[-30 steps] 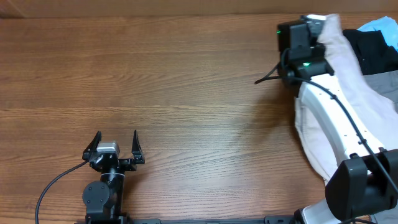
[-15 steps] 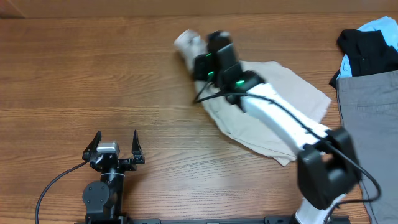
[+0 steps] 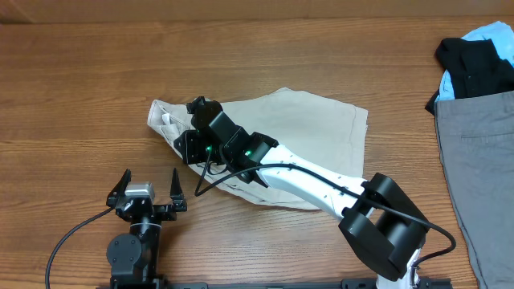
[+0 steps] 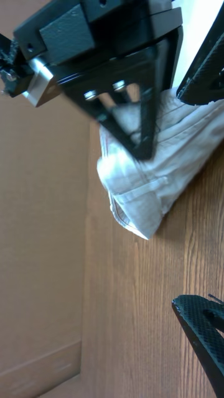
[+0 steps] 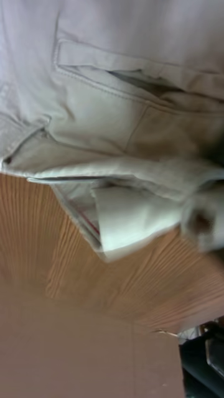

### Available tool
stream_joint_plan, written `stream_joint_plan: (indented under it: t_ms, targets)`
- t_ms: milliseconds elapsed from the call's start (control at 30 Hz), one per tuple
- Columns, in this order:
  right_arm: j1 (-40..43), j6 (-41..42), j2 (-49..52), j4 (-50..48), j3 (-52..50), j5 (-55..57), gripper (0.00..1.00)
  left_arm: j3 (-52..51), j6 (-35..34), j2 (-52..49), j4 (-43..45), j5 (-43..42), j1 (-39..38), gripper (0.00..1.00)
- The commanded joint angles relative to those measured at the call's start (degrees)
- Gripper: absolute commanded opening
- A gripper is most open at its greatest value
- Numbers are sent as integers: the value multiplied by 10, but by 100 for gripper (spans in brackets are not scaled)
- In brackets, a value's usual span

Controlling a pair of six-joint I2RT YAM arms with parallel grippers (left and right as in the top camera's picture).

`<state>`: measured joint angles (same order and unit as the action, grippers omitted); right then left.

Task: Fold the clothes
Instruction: 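Drag the beige shorts left onto the open table and release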

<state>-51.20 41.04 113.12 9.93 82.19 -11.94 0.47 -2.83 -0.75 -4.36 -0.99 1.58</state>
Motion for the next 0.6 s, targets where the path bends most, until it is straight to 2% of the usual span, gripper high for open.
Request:
stream_joint_plan:
  t_ms: [0, 133, 200, 267, 333, 400, 567]
  targets:
    - [7, -25, -8, -4, 16, -8, 34, -2, 7, 4, -1, 3, -2, 100]
    - [27, -30, -19, 26, 27, -8, 36, -2, 7, 4, -1, 3, -2, 100]
    - [39, -62, -30, 58, 44, 2, 46, -2, 7, 4, -1, 3, -2, 100]
    - [53, -71, -41, 110, 66, 43, 47, -2, 7, 4, -1, 3, -2, 100]
    - [88, -91, -59, 206, 101, 111, 55, -2, 7, 4, -1, 3, -2, 100]
    - [125, -117, -71, 273, 121, 130, 65, -2, 7, 4, -1, 3, -2, 100]
    - [227, -159, -77, 415, 127, 131, 68, -2, 7, 4, -1, 3, -2, 100]
